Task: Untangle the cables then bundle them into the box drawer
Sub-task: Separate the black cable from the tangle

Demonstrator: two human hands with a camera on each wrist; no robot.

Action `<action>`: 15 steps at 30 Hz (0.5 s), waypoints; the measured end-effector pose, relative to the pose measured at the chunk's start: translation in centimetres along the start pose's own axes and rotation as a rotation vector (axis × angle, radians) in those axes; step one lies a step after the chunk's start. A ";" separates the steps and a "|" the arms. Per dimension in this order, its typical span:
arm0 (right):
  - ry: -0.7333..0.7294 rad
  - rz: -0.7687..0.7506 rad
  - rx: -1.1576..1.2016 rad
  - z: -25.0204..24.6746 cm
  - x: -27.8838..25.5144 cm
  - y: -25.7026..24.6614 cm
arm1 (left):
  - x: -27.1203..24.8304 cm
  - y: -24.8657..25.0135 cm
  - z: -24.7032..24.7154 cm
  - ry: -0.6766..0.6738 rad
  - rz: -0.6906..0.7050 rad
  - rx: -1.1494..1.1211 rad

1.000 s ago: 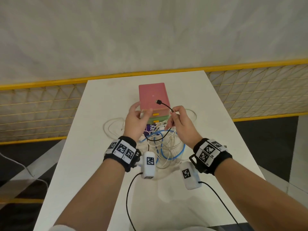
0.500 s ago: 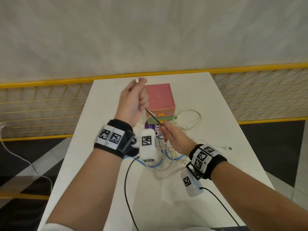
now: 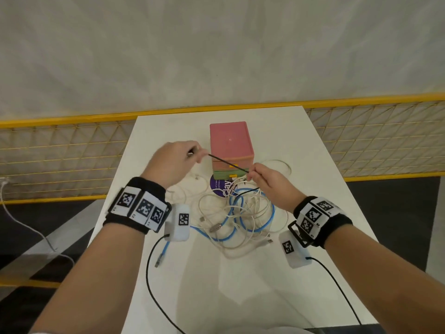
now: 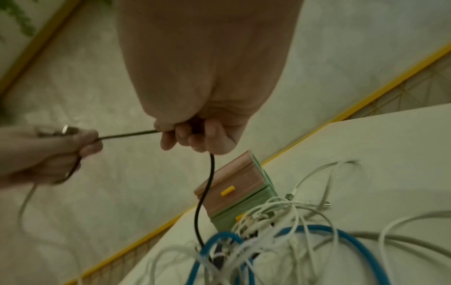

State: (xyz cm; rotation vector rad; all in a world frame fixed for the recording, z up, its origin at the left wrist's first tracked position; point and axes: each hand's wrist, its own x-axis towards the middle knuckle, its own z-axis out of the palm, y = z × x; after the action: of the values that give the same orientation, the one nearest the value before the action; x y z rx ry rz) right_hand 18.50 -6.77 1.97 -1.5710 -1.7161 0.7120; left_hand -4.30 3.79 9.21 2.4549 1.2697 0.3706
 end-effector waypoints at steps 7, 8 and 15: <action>0.048 -0.038 0.011 1.9 1.0 -1.5 | -0.2 1.4 1.9 0.107 0.001 0.020; 0.052 -0.083 0.020 2.2 1.4 -2.0 | -0.3 2.3 2.5 0.014 0.050 -0.030; 0.042 -0.102 0.069 2.3 1.8 -2.0 | 0.1 2.1 0.7 0.279 0.013 -0.222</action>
State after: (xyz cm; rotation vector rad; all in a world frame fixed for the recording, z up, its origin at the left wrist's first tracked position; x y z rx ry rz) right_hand 15.40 -5.07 2.34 -1.4313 -1.7089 0.6755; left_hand -2.42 2.56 9.47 2.2809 1.2413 0.8355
